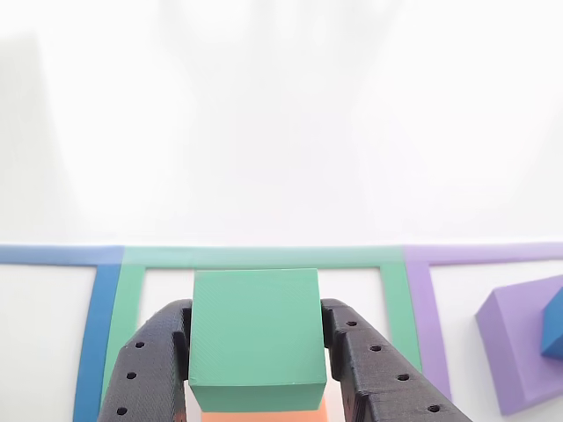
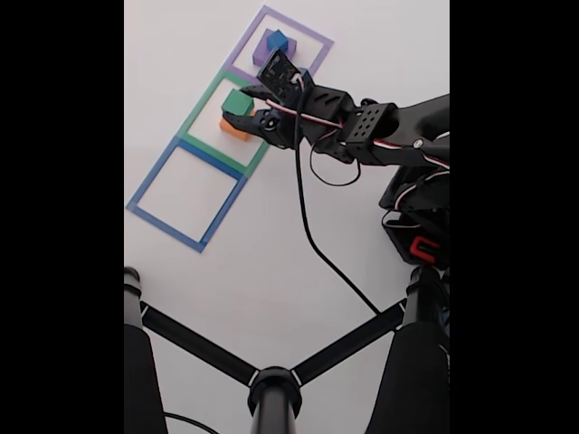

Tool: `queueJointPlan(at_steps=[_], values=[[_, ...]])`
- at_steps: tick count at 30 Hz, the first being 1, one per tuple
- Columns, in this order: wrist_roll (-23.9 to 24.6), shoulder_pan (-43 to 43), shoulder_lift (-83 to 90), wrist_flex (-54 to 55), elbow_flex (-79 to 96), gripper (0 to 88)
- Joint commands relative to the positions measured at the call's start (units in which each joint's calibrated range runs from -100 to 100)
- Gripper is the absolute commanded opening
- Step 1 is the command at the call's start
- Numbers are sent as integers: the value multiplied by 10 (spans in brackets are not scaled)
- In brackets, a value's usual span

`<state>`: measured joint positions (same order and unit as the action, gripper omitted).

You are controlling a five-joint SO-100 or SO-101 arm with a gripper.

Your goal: Tower of hanoi

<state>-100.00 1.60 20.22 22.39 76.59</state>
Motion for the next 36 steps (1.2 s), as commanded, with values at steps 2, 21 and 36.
queueJointPlan(at_steps=[2, 21, 36], values=[[0, -3, -16, 35, -11, 51], [0, -5, -100, 113, -13, 54], [0, -6, -140, 150, -20, 155]])
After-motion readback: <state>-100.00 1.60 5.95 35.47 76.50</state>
